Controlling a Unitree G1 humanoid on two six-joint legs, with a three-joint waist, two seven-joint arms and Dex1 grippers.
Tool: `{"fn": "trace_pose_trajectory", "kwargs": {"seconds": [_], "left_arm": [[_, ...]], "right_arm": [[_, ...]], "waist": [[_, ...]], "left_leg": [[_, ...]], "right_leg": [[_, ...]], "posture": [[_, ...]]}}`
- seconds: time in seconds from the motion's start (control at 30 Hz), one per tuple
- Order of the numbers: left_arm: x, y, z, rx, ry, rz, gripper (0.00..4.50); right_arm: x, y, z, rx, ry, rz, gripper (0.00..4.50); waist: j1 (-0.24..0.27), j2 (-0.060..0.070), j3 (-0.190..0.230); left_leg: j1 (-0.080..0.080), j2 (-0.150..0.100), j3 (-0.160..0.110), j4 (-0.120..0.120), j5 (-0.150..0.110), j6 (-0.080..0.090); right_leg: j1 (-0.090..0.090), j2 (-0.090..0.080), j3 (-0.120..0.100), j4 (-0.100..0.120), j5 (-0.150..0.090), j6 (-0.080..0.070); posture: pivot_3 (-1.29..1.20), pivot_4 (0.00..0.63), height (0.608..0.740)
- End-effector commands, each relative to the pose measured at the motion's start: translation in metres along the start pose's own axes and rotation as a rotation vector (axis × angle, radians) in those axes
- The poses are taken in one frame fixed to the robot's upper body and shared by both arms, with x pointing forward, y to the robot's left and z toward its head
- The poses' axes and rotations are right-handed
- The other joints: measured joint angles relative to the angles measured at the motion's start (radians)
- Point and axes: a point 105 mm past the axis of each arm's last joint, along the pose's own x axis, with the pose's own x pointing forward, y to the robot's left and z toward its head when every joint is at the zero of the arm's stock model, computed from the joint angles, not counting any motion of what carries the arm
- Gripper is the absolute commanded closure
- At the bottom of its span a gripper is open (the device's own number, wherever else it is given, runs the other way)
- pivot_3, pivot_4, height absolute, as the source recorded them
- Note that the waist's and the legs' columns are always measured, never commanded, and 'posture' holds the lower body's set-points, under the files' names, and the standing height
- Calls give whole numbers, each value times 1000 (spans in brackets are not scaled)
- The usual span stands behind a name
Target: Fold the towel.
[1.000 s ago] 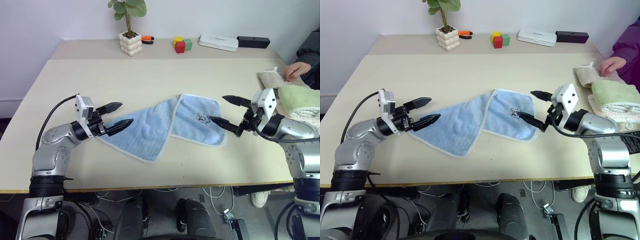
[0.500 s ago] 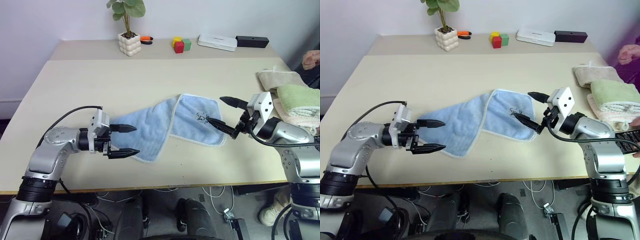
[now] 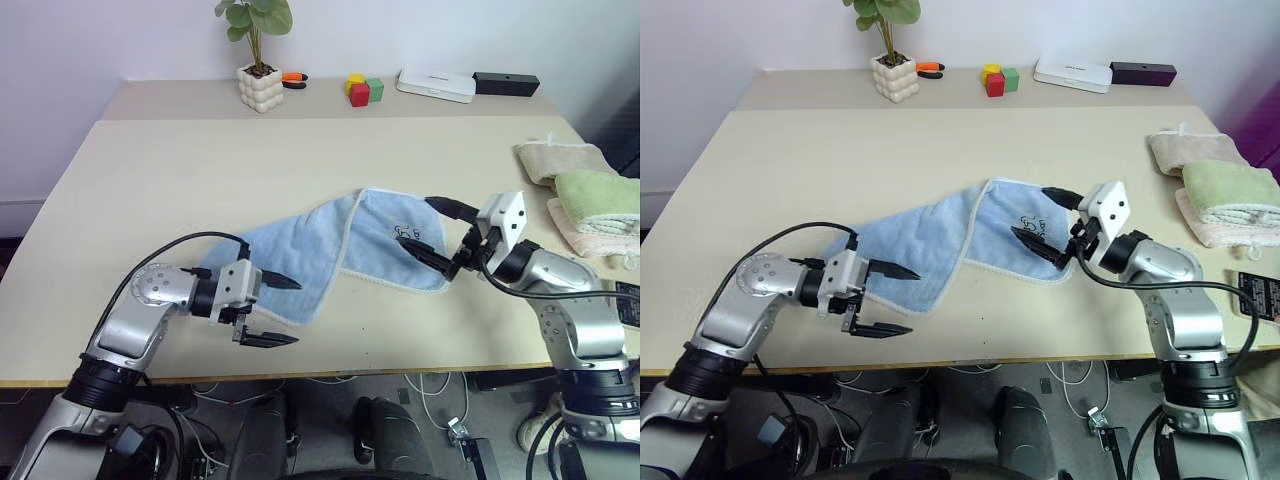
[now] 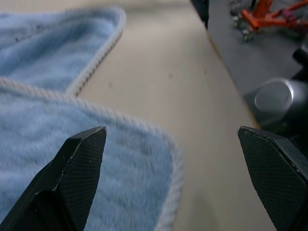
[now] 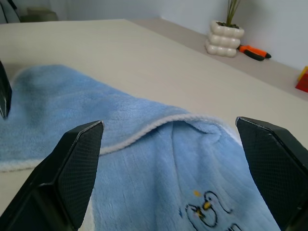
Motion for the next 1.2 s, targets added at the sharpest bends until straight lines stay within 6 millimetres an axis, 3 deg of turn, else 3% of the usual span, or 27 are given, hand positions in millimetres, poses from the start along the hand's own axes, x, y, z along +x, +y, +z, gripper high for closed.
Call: {"fn": "trace_pose_trajectory", "kwargs": {"seconds": [0.03,0.27,0.3,0.37,0.5,0.53,0.57,0.67,0.9,1.0,1.1,1.2], "left_arm": [[7,6,5,77,-6,12,43],[20,4,-12,90,40,-12,43],[23,2,-15,101,55,-27,266],[25,-1,-19,97,70,-44,910],[27,-3,-23,81,80,-70,2909],[28,-3,-23,72,85,-70,3010],[28,-1,-24,69,90,-65,3556],[25,2,-27,52,100,-46,4413],[14,15,-25,-15,69,48,4413],[7,25,-8,-51,-43,104,4413],[-5,37,15,-81,-175,169,4413],[-18,47,25,-86,-222,236,4413]], "right_arm": [[-2,0,16,-57,-52,-12,0],[-1,4,17,-58,-60,-28,0],[-2,5,17,-59,-60,-30,0],[-3,4,18,-60,-62,-36,0],[-4,3,19,-63,-64,-48,0],[-4,1,19,-66,-66,-55,0],[-4,0,19,-70,-66,-60,0],[-3,-4,19,-78,-68,-68,0],[2,-10,18,-92,-75,-72,0],[7,-16,16,-107,-67,-97,0],[11,-31,8,-150,-21,-165,0],[14,-54,8,-144,-16,-264,0]], "waist": [[0,0,0],[0,0,0],[-1,0,0],[-1,0,0],[-1,1,-1],[0,1,-1],[0,1,-1],[-1,1,-1],[-2,1,-1],[-3,1,-1],[-2,1,-1],[-3,1,-1]], "left_leg": [[0,0,0,0,0,0],[0,0,0,0,0,0],[0,0,1,0,0,0],[0,0,0,0,0,0],[0,0,0,0,0,0],[0,0,0,0,0,0],[0,0,0,0,0,0],[0,0,0,0,0,0],[0,0,0,0,0,1],[0,0,0,0,0,0],[0,0,0,1,0,1],[0,0,1,1,0,0]], "right_leg": [[0,0,0,0,0,0],[0,0,0,0,0,0],[0,0,0,0,0,0],[0,0,0,0,0,0],[0,0,0,1,0,0],[0,0,0,0,0,0],[0,0,0,0,0,0],[0,0,0,1,0,0],[0,0,0,1,0,0],[0,0,0,2,0,0],[0,0,0,2,0,0],[0,0,0,4,0,1]], "posture": [[0,150,740],[0,150,740],[0,150,740],[0,150,740],[0,150,740],[0,150,740],[0,150,740],[0,150,740],[0,150,740],[0,150,740],[0,150,740],[0,150,740]]}}
